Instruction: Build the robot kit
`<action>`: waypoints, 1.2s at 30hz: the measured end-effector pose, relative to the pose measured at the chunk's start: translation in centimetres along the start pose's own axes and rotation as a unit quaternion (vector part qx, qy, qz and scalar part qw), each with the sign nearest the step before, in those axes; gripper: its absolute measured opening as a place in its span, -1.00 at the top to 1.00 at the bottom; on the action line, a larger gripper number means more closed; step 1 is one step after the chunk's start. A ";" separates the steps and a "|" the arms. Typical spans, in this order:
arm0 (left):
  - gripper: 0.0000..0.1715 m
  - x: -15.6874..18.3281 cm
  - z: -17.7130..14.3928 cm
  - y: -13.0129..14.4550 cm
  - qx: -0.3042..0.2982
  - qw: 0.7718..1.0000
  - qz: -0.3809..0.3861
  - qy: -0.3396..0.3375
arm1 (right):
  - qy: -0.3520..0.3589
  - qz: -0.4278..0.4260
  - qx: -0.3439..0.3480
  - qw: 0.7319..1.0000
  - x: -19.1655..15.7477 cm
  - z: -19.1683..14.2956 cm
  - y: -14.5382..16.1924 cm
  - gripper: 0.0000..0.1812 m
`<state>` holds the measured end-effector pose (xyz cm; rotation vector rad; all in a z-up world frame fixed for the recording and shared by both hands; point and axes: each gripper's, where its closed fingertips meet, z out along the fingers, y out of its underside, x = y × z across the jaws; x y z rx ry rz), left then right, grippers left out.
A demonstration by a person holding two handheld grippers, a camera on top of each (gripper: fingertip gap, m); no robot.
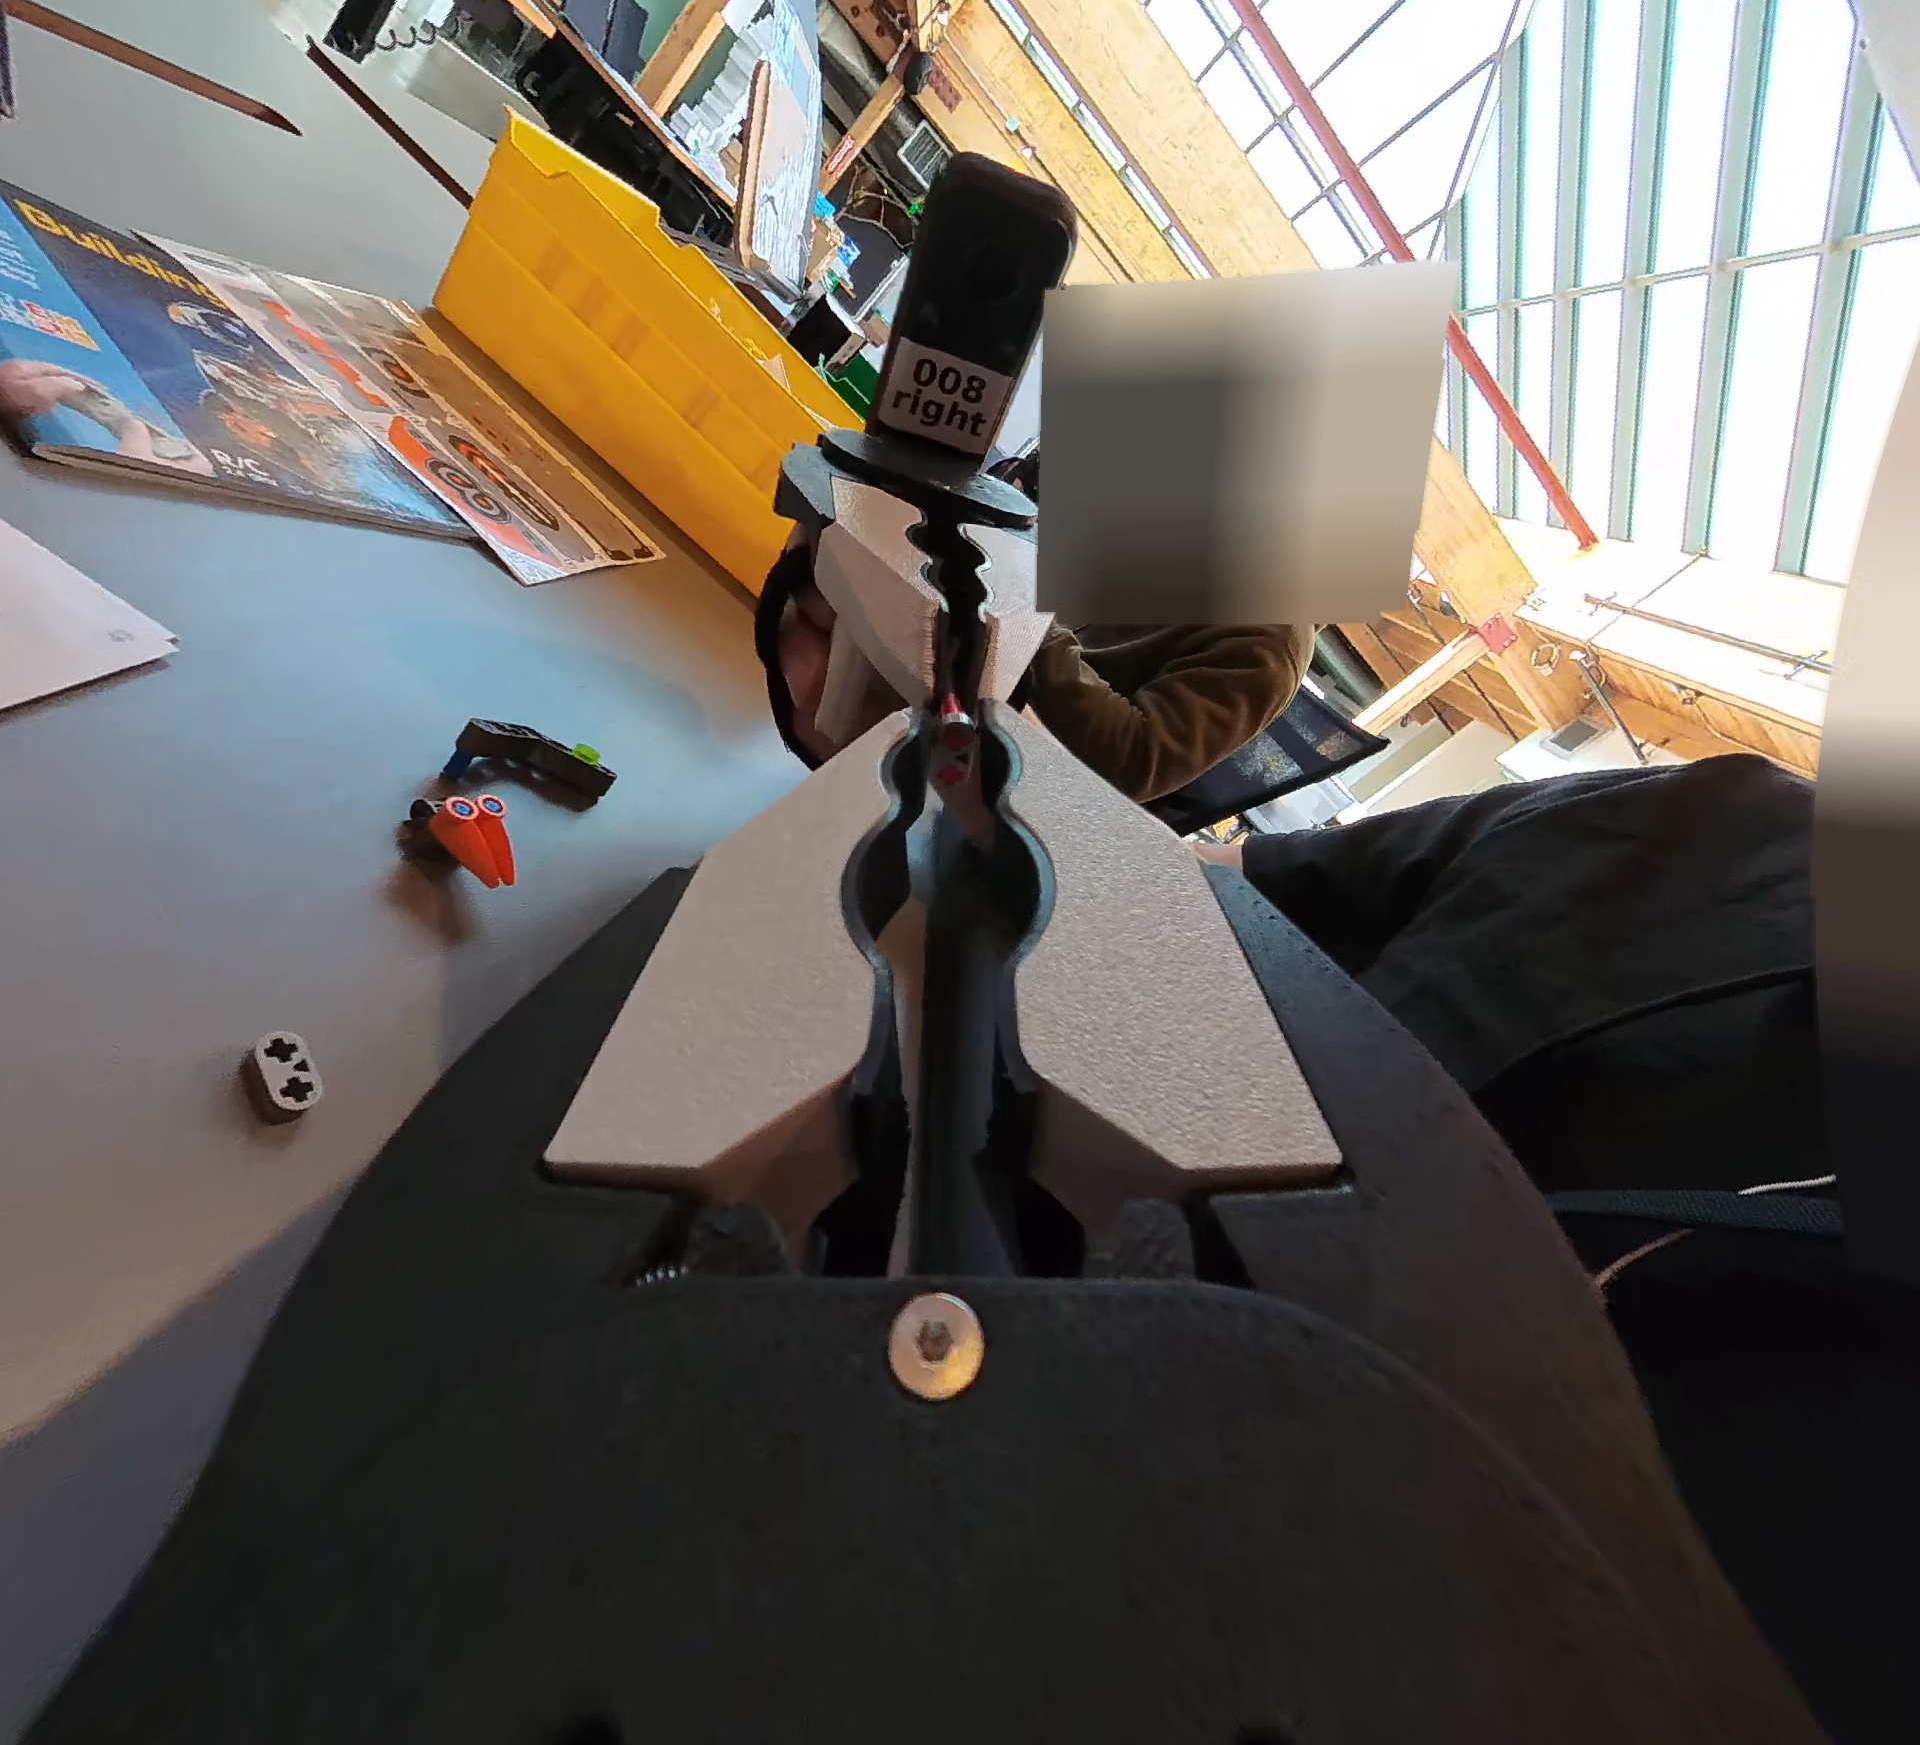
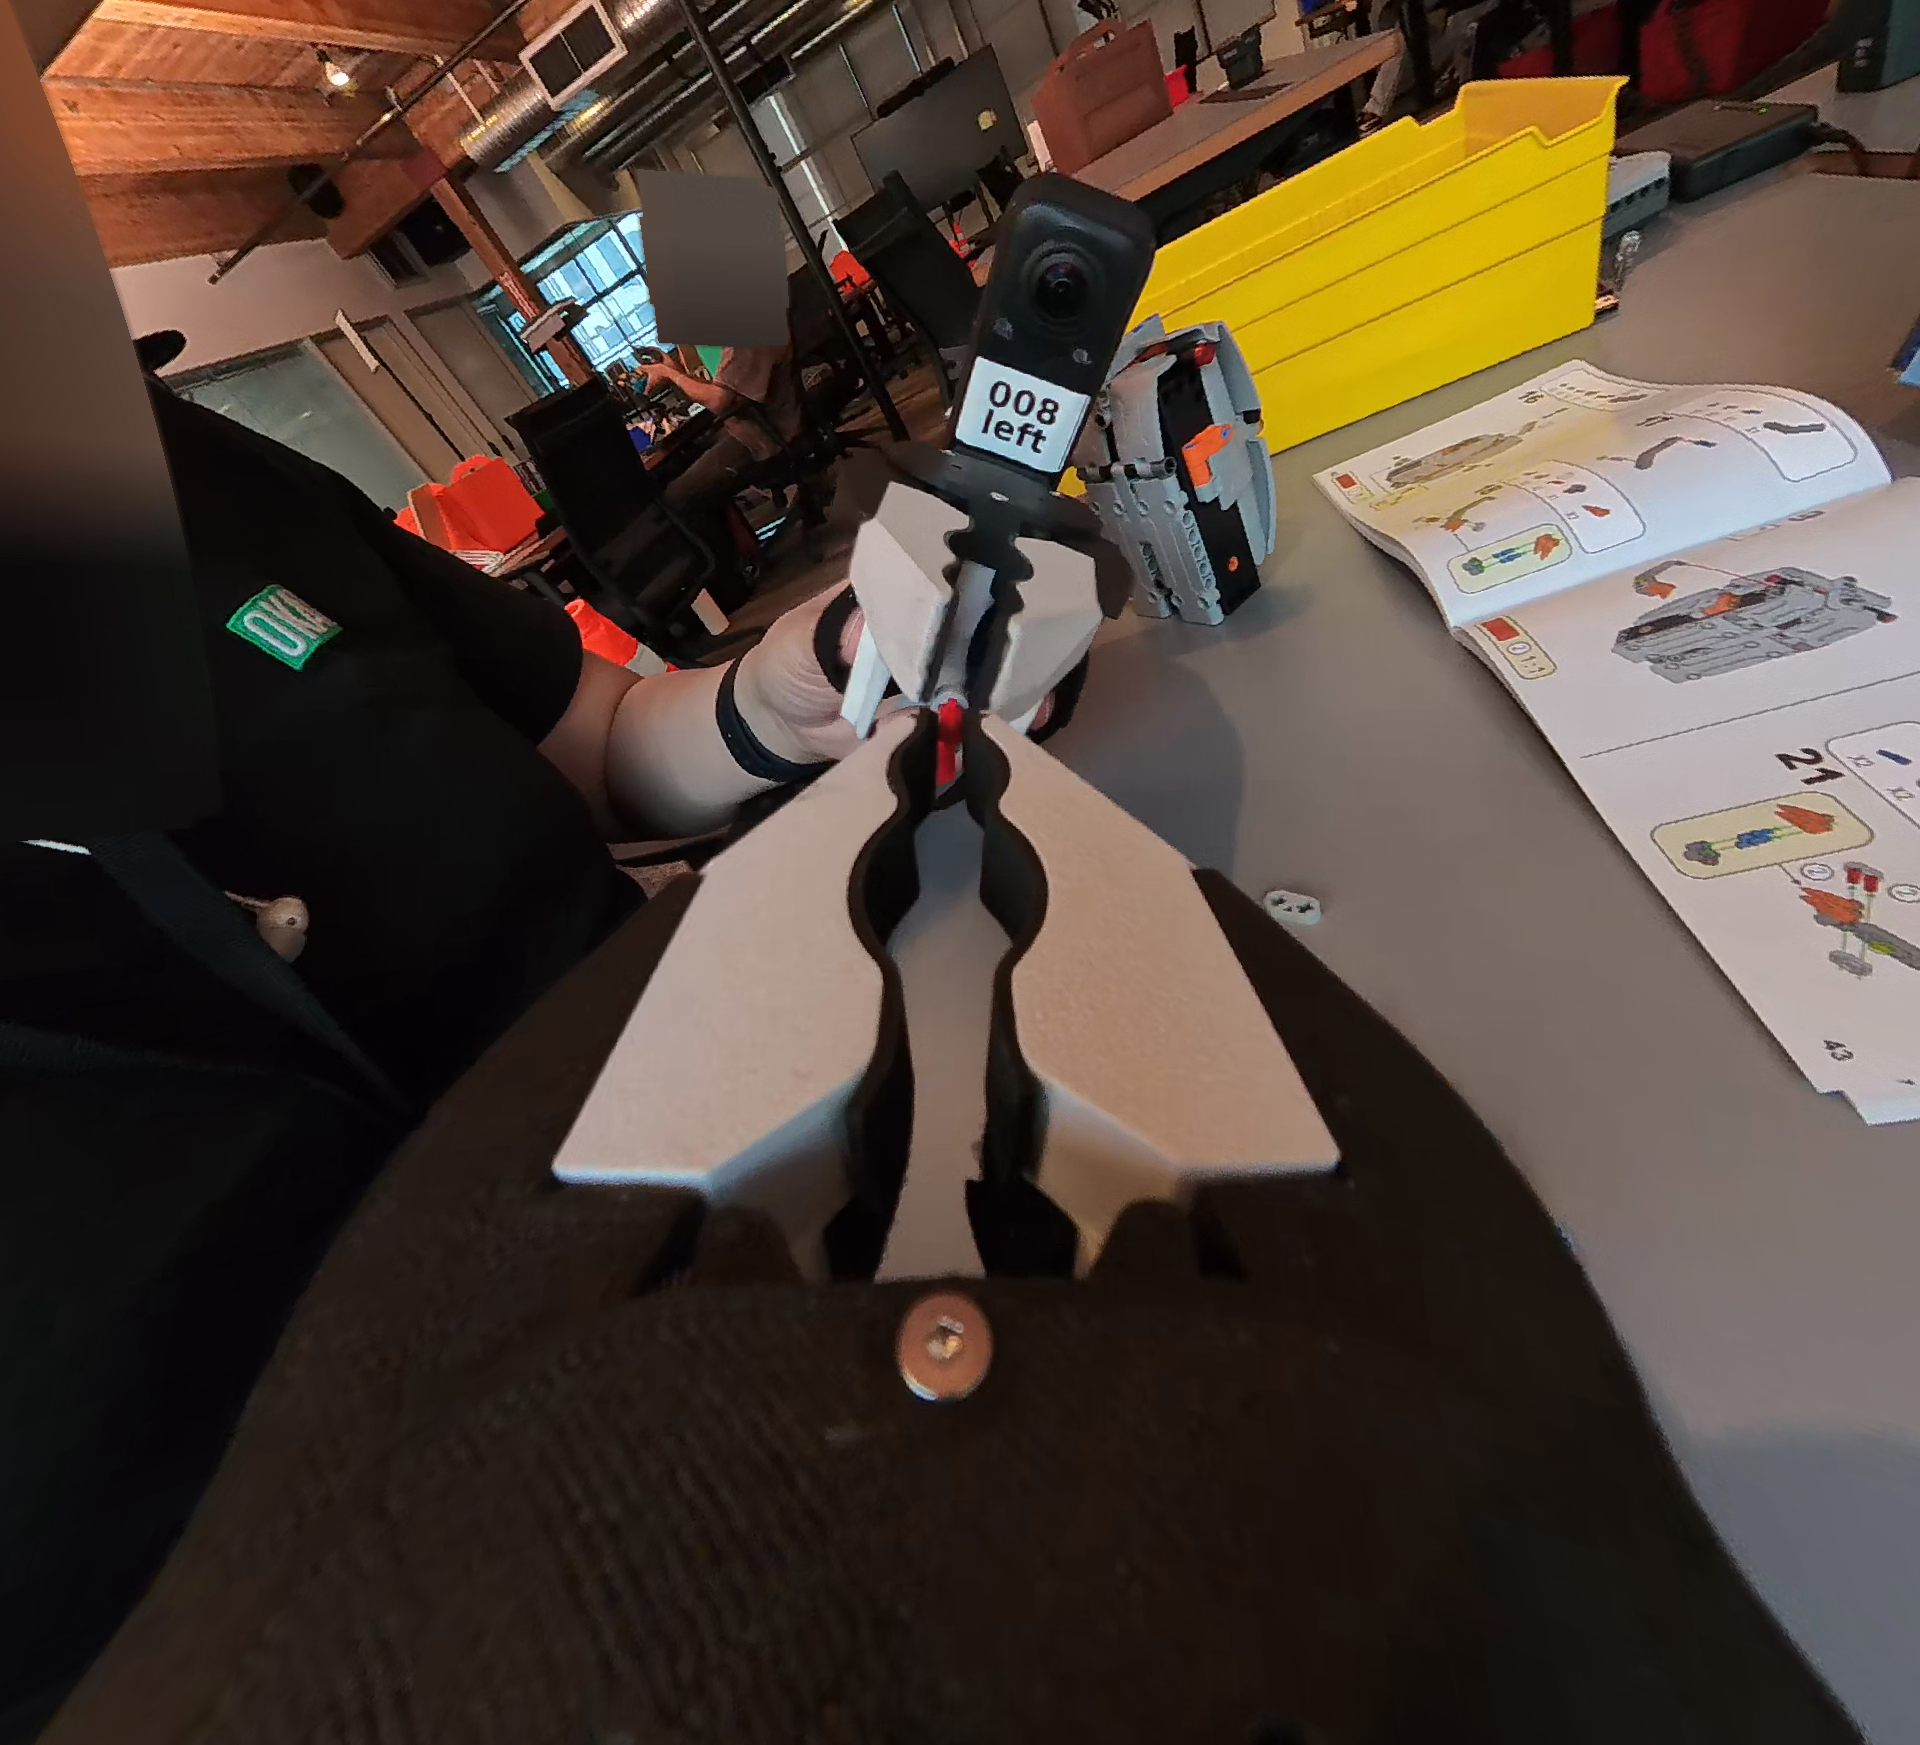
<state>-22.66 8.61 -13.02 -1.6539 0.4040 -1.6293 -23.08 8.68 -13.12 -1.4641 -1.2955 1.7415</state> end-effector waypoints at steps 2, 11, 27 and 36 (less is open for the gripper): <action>0.90 -0.3 0.0 0.1 -0.003 1.000 0.003 -0.011 | 0.010 -0.005 -0.001 1.000 0.3 0.0 0.0 0.96; 0.94 -1.0 -0.1 0.4 -0.019 0.999 0.002 -0.034 | 0.033 -0.012 -0.007 0.999 1.0 -0.5 -0.2 0.77; 0.94 -2.6 -0.3 0.6 -0.027 0.998 -0.016 -0.054 | 0.424 0.148 -0.232 0.863 7.5 -9.5 8.6 0.76; 0.94 -2.4 -0.2 0.9 -0.040 0.997 -0.001 -0.060 | 0.427 0.175 -0.288 0.839 8.4 -8.7 9.7 0.75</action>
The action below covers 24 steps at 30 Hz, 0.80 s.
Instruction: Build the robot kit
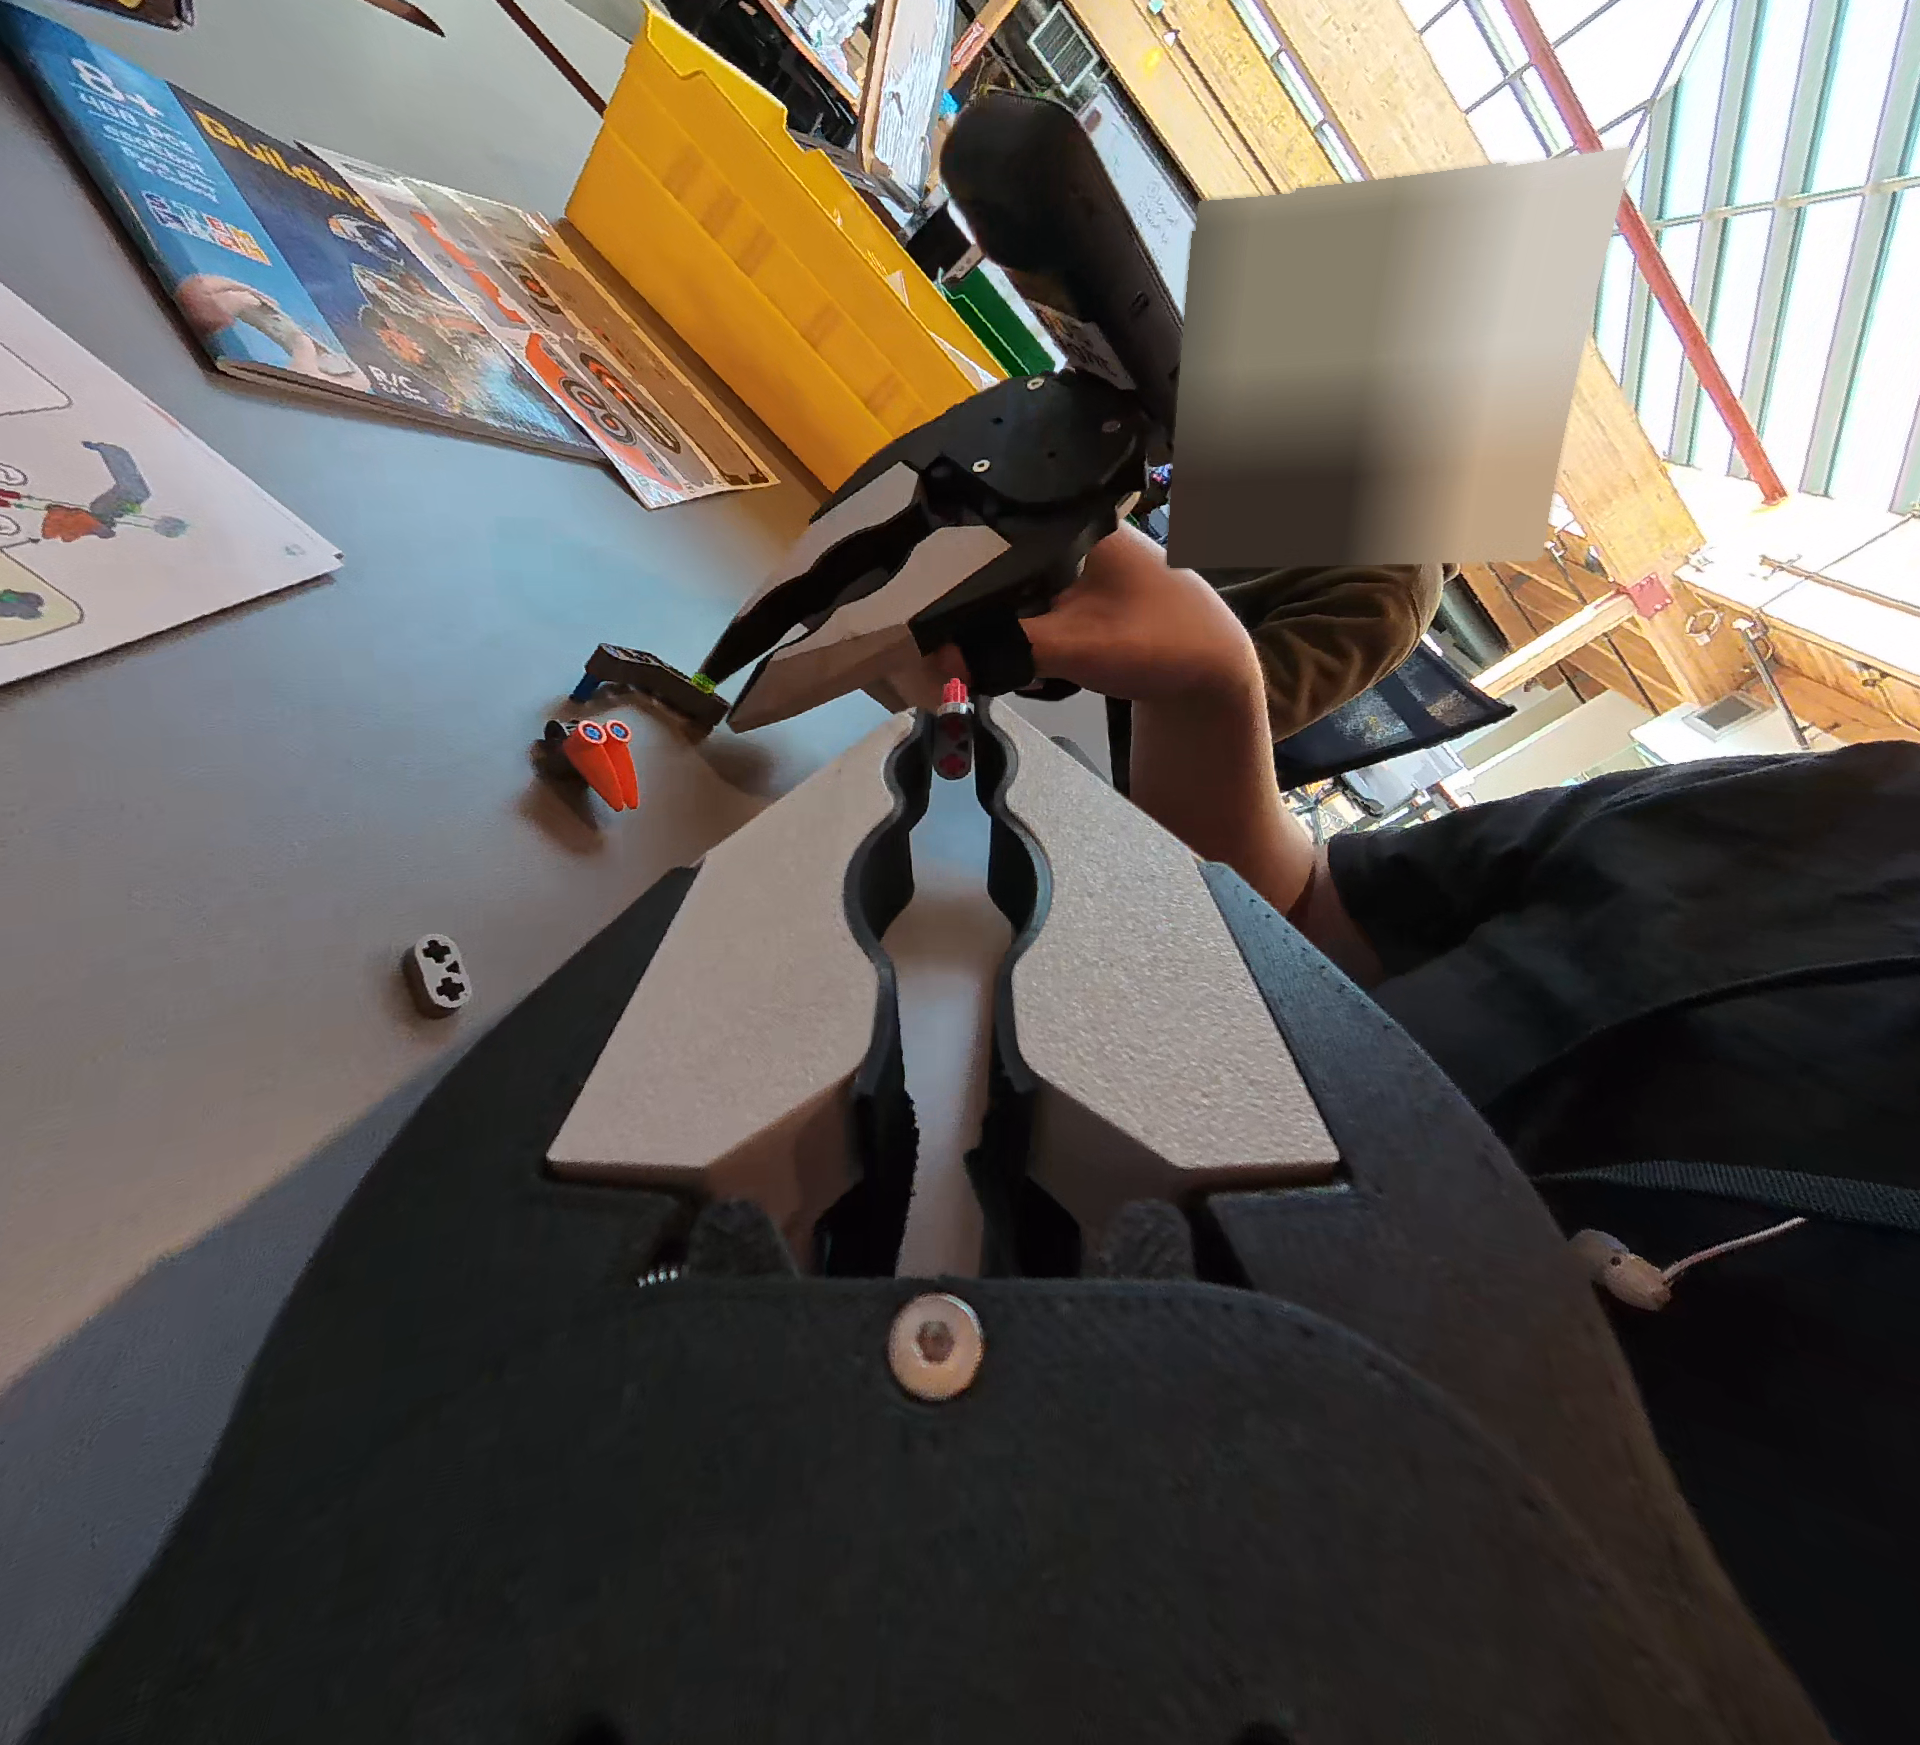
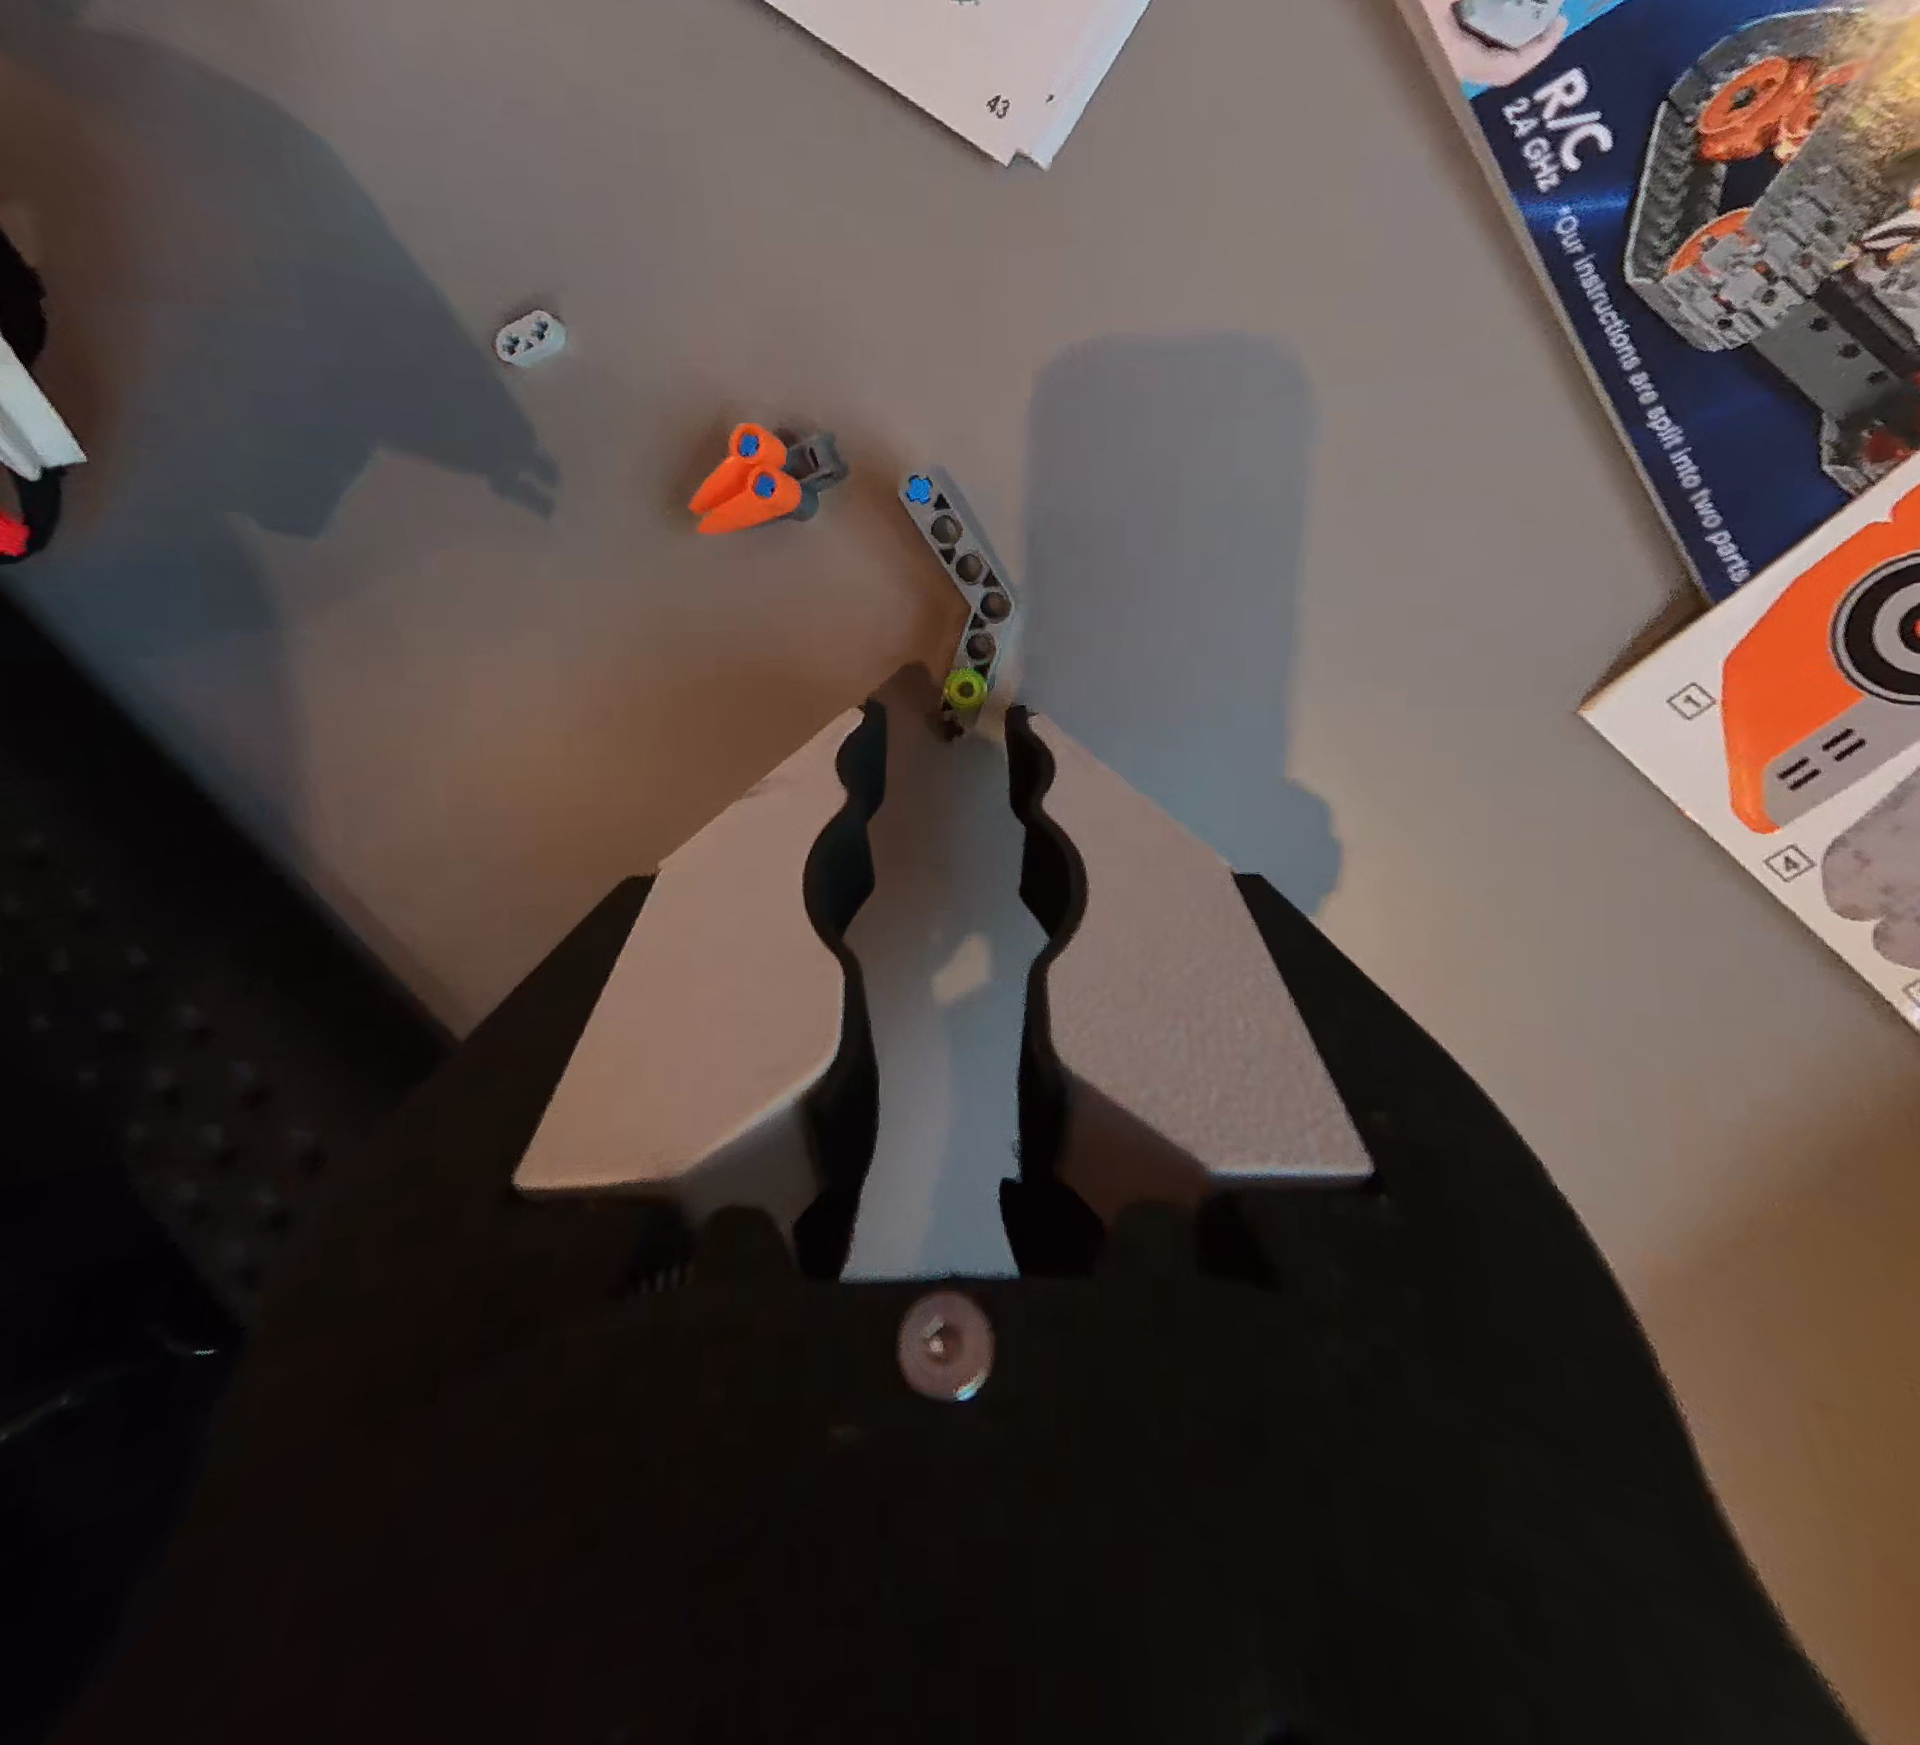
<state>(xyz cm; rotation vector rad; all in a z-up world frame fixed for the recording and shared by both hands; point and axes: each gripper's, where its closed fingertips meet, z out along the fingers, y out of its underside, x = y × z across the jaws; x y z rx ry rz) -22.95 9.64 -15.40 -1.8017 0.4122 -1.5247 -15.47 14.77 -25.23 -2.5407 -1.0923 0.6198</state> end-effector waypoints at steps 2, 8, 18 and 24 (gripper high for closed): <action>0.94 0.1 0.1 0.1 -0.003 1.000 0.000 0.001 | 0.006 -0.005 -0.013 1.000 0.0 0.2 0.1 0.76; 0.94 0.0 0.3 0.4 -0.012 1.000 0.001 0.000 | 0.004 -0.002 -0.036 0.999 0.0 0.3 0.2 0.87; 0.94 0.0 0.6 1.0 -0.027 1.000 -0.002 0.001 | 0.004 0.004 -0.067 0.998 0.0 0.4 0.1 0.84; 0.94 0.0 0.6 1.1 -0.028 1.000 -0.003 0.001 | 0.005 0.009 -0.069 0.998 0.4 0.4 0.0 0.88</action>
